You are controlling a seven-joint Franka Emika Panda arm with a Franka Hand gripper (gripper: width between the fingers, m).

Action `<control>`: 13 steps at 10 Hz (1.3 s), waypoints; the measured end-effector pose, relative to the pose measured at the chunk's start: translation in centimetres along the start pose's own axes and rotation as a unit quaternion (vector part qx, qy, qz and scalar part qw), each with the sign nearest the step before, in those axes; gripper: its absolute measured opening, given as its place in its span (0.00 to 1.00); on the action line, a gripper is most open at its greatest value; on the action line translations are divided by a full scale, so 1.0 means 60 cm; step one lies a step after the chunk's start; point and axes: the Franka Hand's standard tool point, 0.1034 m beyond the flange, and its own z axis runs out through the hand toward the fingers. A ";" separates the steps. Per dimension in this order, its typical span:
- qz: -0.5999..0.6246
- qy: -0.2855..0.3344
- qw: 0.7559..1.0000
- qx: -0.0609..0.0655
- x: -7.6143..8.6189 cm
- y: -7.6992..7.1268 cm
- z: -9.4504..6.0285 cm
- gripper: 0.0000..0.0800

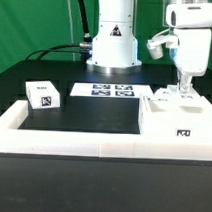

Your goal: Assemble cabinet

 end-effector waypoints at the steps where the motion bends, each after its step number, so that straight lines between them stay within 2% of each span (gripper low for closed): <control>1: -0.002 0.001 1.000 -0.001 0.001 0.012 0.000 0.09; 4: -0.023 0.004 1.000 -0.006 -0.001 0.042 0.001 0.09; 8: -0.022 0.004 1.000 -0.006 -0.001 0.041 0.000 0.09; 9: -0.029 0.006 1.000 -0.009 -0.001 0.047 0.001 0.09; 10: -0.032 0.009 0.999 -0.014 0.000 0.063 0.000 0.09; 13: -0.044 0.012 0.999 -0.018 0.005 0.104 0.000 0.09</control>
Offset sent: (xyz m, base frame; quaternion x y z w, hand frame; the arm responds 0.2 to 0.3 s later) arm 0.0301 -0.0023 -0.0067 0.0046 0.0041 -0.0582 0.9983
